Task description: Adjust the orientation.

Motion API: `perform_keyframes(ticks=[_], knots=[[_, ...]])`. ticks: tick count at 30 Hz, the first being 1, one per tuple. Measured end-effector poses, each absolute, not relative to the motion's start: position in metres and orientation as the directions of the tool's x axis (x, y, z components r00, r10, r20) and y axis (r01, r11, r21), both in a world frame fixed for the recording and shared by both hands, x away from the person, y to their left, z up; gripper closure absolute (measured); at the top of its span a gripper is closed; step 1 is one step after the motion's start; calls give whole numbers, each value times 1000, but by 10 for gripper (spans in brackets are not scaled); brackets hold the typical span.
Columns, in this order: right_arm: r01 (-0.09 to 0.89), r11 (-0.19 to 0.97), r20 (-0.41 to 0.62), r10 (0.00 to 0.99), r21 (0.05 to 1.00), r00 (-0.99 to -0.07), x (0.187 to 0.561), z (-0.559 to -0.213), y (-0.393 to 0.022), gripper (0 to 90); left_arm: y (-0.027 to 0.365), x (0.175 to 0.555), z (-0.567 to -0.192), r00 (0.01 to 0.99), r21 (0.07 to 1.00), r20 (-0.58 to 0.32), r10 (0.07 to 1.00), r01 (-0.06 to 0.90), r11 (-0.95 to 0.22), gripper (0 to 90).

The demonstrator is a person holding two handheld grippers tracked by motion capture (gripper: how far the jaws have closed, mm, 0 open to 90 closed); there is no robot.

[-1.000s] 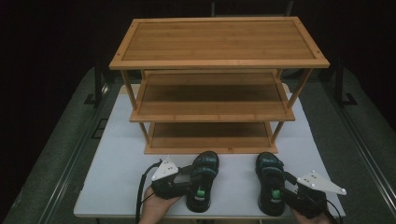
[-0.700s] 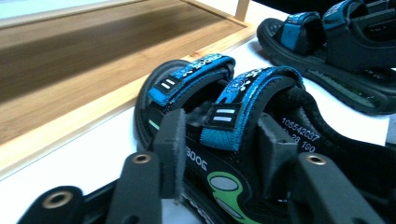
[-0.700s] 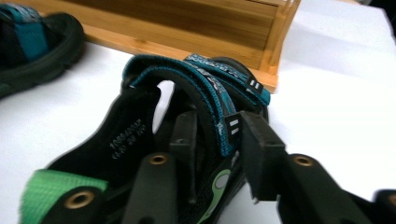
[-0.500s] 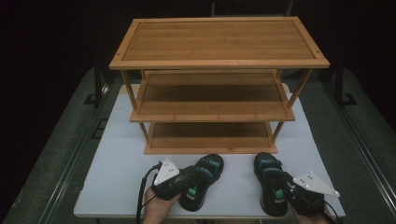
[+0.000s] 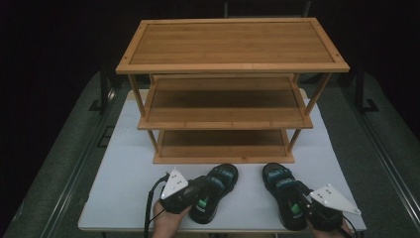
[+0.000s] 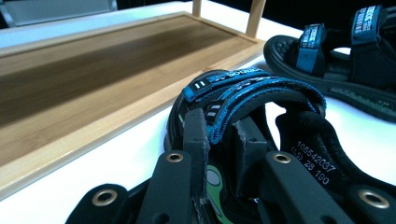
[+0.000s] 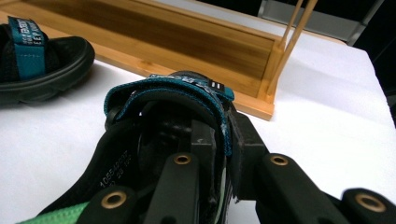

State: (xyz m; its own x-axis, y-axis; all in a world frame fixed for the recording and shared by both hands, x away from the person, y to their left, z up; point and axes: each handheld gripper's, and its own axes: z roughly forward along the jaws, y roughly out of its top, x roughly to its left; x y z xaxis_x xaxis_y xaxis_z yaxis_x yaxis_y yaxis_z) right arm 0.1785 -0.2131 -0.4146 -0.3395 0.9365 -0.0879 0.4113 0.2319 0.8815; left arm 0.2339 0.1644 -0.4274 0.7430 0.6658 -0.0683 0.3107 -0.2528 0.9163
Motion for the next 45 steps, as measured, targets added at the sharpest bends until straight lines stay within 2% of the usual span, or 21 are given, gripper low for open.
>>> perform_keyframes(ticks=[10, 16, 33, 45], knots=[[347, 187, -66, 941, 919, -333, 177, -408, -195, 815, 167, 234, -418, 709, 930, -59, 703, 295, -219, 781], [315, 201, -93, 941, 928, -325, 182, -403, -179, 816, 164, 241, -414, 686, 933, -45, 726, 289, -215, 782], [261, 178, -100, 953, 949, -288, 220, -397, -152, 817, 146, 263, -413, 587, 949, -15, 809, 264, -174, 785], [268, 194, -117, 953, 944, -278, 248, -403, -133, 817, 137, 283, -420, 535, 951, -27, 844, 275, -144, 785]])
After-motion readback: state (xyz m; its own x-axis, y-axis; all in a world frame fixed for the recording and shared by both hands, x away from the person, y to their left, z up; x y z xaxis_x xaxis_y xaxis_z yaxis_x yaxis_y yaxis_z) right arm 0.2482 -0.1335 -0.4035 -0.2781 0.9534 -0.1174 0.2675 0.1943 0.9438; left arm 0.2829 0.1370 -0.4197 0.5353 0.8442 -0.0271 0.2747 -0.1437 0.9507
